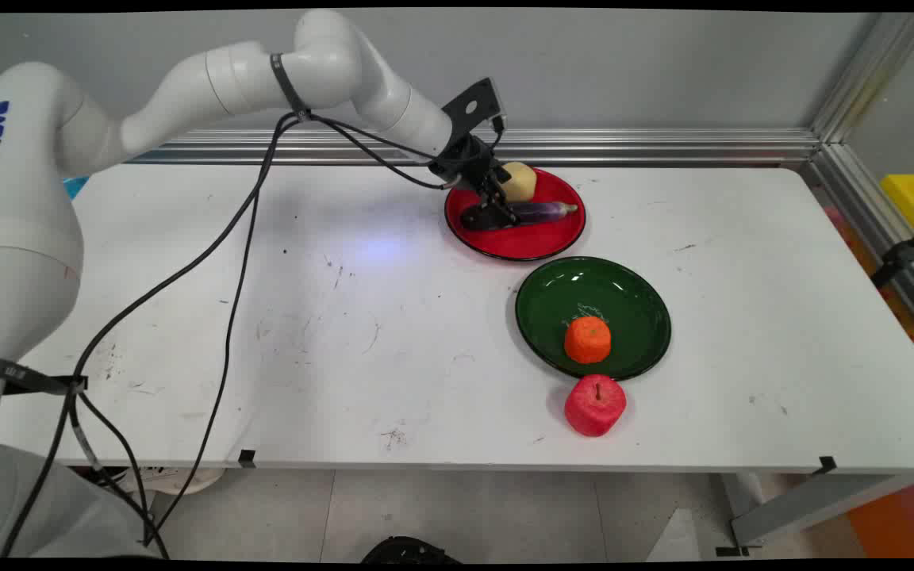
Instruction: Pick up the mandarin from the green plate
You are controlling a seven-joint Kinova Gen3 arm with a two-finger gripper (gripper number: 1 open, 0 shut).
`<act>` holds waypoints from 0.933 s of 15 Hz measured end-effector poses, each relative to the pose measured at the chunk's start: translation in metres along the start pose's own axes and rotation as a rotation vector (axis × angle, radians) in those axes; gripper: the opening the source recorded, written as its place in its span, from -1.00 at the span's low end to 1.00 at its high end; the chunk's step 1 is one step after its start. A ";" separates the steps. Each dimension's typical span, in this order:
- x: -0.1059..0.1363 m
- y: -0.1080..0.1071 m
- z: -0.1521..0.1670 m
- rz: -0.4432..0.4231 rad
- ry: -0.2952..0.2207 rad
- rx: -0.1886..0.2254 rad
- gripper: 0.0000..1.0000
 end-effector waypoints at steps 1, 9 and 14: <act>0.002 0.001 -0.003 -0.002 -0.002 -0.002 1.00; 0.019 0.036 -0.049 -0.004 -0.062 -0.061 1.00; 0.040 0.063 -0.062 0.025 -0.078 -0.071 1.00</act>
